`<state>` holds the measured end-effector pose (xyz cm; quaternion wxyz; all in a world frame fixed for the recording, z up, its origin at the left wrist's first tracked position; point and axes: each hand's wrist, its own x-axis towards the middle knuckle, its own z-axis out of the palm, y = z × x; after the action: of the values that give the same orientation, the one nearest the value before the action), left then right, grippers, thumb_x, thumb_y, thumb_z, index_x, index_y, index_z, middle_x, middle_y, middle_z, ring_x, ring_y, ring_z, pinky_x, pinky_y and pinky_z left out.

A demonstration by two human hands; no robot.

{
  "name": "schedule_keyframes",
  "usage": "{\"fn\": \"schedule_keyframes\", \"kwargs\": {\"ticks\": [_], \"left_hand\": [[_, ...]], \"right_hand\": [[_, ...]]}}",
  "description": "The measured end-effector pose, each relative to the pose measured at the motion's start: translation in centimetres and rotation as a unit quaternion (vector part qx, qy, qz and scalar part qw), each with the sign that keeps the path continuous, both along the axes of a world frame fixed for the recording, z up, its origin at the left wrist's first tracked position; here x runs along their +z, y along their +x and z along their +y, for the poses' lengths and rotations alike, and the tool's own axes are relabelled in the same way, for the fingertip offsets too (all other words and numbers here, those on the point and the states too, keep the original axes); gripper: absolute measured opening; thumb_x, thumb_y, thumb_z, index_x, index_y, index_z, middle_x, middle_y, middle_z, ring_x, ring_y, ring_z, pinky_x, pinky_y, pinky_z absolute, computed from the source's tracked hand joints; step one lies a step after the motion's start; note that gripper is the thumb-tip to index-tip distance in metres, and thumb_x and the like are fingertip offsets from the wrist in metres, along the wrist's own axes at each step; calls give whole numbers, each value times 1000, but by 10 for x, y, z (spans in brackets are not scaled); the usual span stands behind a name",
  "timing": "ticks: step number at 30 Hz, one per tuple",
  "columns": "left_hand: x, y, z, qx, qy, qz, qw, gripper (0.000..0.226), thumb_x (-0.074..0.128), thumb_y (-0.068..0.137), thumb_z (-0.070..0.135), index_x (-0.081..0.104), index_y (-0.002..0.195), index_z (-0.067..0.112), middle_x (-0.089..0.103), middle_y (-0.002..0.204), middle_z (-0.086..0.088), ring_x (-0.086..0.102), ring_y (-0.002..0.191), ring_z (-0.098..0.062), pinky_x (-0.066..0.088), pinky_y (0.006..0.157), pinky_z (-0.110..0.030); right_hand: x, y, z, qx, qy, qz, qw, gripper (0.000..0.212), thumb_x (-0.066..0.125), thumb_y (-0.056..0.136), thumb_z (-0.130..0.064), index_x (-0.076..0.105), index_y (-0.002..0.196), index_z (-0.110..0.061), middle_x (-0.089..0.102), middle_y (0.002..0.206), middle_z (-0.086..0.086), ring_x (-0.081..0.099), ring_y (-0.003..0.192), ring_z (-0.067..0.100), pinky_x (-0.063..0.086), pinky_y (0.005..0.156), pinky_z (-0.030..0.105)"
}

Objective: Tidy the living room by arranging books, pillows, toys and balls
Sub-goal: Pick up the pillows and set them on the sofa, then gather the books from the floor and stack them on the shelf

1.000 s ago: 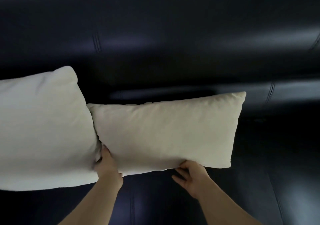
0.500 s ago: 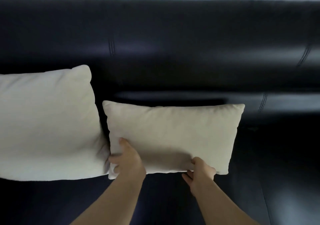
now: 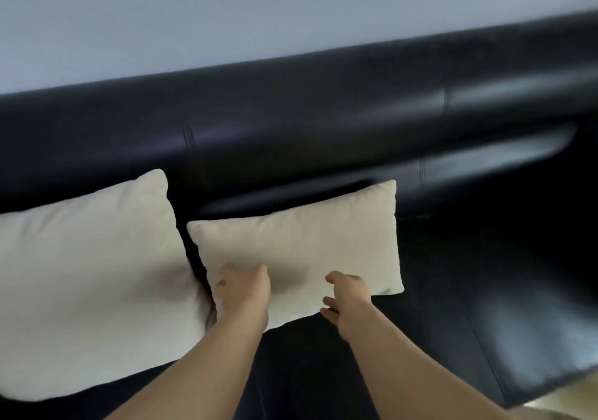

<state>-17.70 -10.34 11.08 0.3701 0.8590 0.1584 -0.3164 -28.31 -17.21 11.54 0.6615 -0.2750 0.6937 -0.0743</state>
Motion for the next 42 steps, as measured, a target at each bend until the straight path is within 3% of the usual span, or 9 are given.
{"fn": "schedule_keyframes", "kwargs": {"ticks": [3, 5, 8, 13, 21, 25, 31, 35, 42], "left_hand": [[23, -16, 7, -127, -66, 25, 989, 33, 52, 89, 15, 48, 122, 8, 52, 103, -7, 51, 88, -25, 42, 83, -31], [49, -31, 16, -208, -96, 55, 972, 25, 49, 93, 16, 49, 117, 12, 46, 98, -5, 45, 88, -23, 42, 84, -33], [69, -53, 21, -302, -119, 84, 942, 11, 42, 94, 13, 48, 86, 18, 44, 90, -6, 42, 87, -22, 39, 76, -33], [103, -133, 29, -424, -101, 136, 890, 9, 43, 96, 15, 51, 99, 13, 56, 102, -7, 56, 101, -22, 46, 91, -41], [121, -293, 93, -610, -99, 201, 760, 5, 44, 98, 19, 50, 97, 18, 57, 103, -3, 57, 100, -19, 46, 88, -38], [116, -350, 142, -667, -103, 221, 704, 20, 41, 97, 14, 51, 82, 21, 55, 83, -1, 53, 76, -15, 39, 66, -26], [103, -419, 224, -726, -83, 209, 650, 17, 42, 96, 15, 53, 84, 20, 58, 86, -1, 55, 82, -18, 38, 68, -27], [102, -454, 265, -752, -74, 183, 629, 12, 42, 96, 13, 53, 93, 17, 57, 86, -1, 54, 76, -16, 37, 67, -26], [106, -500, 289, -785, -78, 173, 589, 11, 43, 95, 13, 53, 98, 17, 56, 85, -2, 53, 69, -14, 33, 59, -24]], "right_hand": [[23, -16, 17, -66, -10, -2, 998, 13, 49, 92, -9, 48, 106, -6, 44, 79, 5, 49, 89, 24, 50, 87, 40], [43, -35, 36, -125, -16, -13, 992, 6, 51, 92, -10, 47, 96, -10, 46, 80, 5, 50, 90, 24, 49, 85, 39], [61, -65, 58, -186, -27, -25, 982, 9, 53, 91, -12, 47, 86, -14, 47, 83, 5, 51, 89, 23, 50, 85, 39], [79, -150, 103, -298, -43, -10, 954, 22, 57, 90, -15, 50, 110, -11, 50, 90, 8, 53, 89, 24, 51, 76, 35], [92, -296, 219, -475, -80, 2, 876, 17, 53, 92, -14, 54, 107, -6, 56, 92, 13, 52, 71, 22, 42, 53, 26], [89, -347, 280, -535, -80, -15, 841, 16, 47, 93, -12, 53, 106, -4, 54, 102, 16, 50, 77, 24, 43, 67, 32], [86, -409, 389, -579, -60, -27, 813, 16, 47, 95, -13, 52, 107, -4, 56, 96, 12, 55, 90, 29, 48, 87, 41], [83, -448, 451, -609, -63, -7, 791, 14, 48, 92, -10, 53, 104, -4, 54, 89, 12, 53, 68, 24, 44, 60, 29], [77, -489, 471, -615, -52, -1, 787, 26, 47, 92, -13, 56, 113, -2, 59, 95, 13, 55, 73, 23, 42, 57, 28]]}}
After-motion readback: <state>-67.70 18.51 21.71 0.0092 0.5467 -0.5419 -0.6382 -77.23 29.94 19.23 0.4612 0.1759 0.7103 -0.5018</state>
